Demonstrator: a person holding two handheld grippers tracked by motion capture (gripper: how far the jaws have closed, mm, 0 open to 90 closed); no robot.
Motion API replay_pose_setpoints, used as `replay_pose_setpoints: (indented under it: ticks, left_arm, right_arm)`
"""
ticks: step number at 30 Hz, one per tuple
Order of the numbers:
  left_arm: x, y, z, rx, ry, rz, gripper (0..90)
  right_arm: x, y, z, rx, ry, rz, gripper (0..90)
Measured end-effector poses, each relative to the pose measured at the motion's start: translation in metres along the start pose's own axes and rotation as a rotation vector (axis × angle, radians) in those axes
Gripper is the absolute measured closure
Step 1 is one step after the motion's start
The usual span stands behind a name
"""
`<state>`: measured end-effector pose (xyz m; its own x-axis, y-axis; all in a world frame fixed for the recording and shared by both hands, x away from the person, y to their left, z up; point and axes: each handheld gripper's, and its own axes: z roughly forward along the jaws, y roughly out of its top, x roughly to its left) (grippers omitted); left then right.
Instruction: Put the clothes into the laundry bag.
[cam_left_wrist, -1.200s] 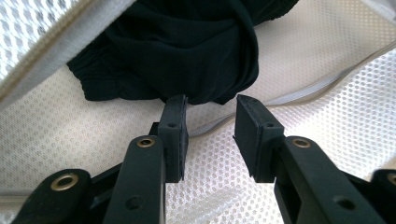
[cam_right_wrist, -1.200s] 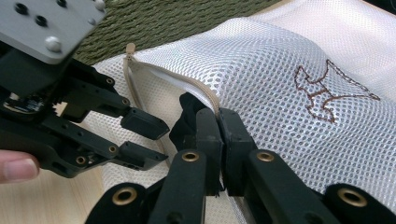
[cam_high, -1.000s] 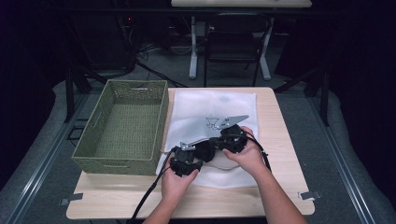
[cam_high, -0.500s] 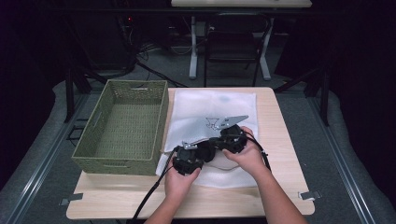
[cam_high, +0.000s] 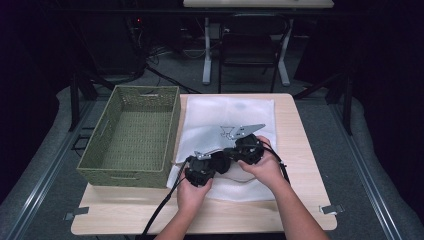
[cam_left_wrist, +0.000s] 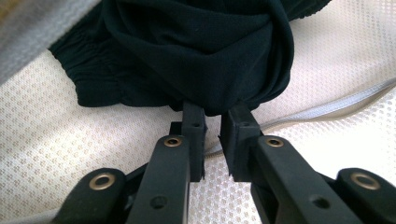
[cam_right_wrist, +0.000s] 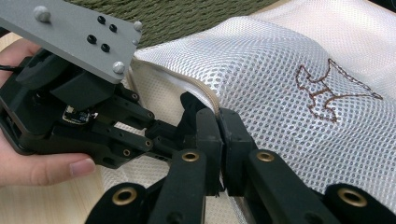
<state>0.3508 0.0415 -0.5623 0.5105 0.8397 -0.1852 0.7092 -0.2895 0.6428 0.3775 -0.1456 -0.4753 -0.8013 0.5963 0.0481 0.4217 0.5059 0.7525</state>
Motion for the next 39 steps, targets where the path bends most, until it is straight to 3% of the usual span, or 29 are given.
replay_pose_setpoints:
  ticks: [16,26,27,29,39]
  left_arm:
    - [0.001,0.015,-0.008,-0.025,0.0,0.004,83.7]
    - [0.001,0.025,-0.006,-0.015,0.0,0.015,83.7]
    - [0.0,0.025,-0.005,-0.026,0.001,-0.004,83.7]
    - [0.002,0.027,-0.005,-0.016,-0.003,0.005,83.7]
    - [0.006,0.034,0.001,-0.024,-0.008,-0.044,83.7]
  right_arm:
    - [0.001,0.0,0.0,0.003,0.003,-0.001,87.9]
    - [0.001,0.0,0.0,0.003,0.005,-0.004,87.9]
    - [0.002,0.0,0.0,0.003,0.005,-0.002,87.9]
    - [0.002,0.0,0.001,0.004,0.006,-0.002,87.9]
    - [0.002,0.0,0.001,0.005,0.008,-0.002,88.0]
